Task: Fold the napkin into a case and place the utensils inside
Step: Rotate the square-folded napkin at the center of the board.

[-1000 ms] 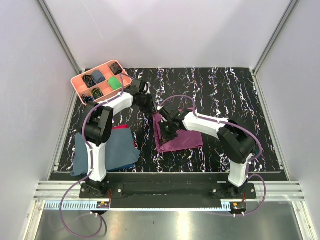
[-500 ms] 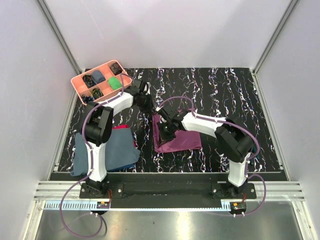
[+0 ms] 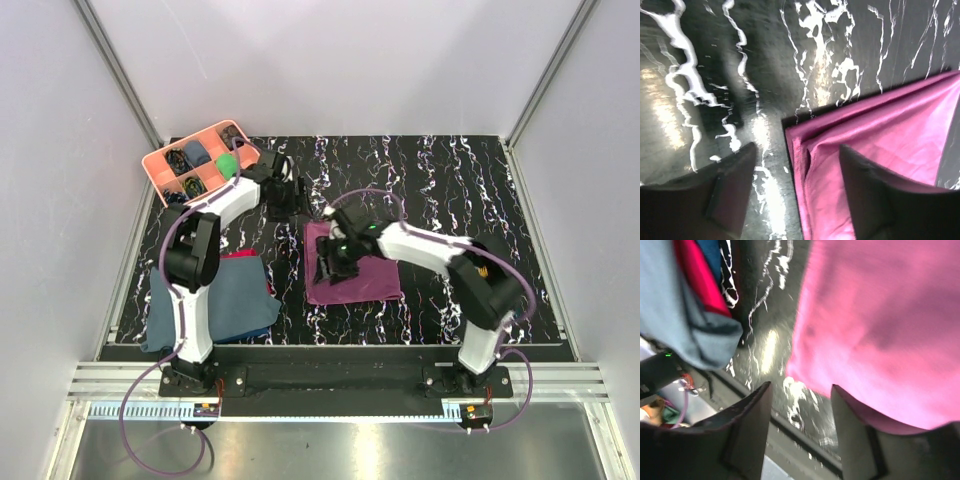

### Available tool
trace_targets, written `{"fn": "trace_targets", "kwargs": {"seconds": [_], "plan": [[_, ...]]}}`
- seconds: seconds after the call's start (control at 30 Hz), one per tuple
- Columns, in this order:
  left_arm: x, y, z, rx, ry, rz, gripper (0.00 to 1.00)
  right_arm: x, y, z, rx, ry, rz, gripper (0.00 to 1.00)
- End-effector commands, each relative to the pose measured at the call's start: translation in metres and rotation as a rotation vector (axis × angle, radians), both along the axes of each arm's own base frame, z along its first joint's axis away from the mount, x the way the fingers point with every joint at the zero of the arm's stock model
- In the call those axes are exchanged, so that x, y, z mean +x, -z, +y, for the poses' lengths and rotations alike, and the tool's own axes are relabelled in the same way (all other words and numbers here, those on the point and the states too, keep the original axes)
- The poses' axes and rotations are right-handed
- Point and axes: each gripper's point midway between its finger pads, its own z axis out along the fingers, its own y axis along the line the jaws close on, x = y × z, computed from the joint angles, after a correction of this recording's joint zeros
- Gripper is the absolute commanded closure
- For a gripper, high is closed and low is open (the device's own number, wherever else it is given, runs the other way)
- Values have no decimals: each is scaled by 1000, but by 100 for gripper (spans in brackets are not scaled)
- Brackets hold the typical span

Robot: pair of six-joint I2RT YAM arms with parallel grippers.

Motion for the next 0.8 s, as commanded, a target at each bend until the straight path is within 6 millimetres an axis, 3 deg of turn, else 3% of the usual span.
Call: {"fn": "trace_targets", "kwargs": {"seconds": [0.0,0.03,0.1,0.13,0.17,0.23,0.27,0.37,0.47,0.67,0.77], "plan": [[3,-60,10,3,-52,-107,18,16,-50,-44,89,135,-84,37],[-8,-52,13,9,-59,-78,18,28,-64,-65,107,200,-122,35],[-25,-63,5,-44,-41,-74,24,26,-51,-98,62,282,-112,33],[-39,-54,2,-63,-23,-54,27,31,-57,-116,68,334,-129,33],[-49,-64,-5,-99,2,-70,36,31,-54,-126,62,359,-125,33],[-79,-60,-29,-154,92,-52,46,24,-41,-145,29,401,-111,33],[-109,-68,-55,-209,181,-72,61,21,-24,-166,-21,466,-87,36],[-145,-60,-83,-221,288,-54,71,16,-7,-182,-90,545,-52,42],[-163,-40,-83,-184,318,-23,78,10,7,-196,-161,607,-34,44],[-176,-5,-67,-97,329,-5,80,-4,26,-206,-215,640,12,43],[-177,17,-51,-9,303,-3,81,-2,34,-206,-225,660,30,42]]}}
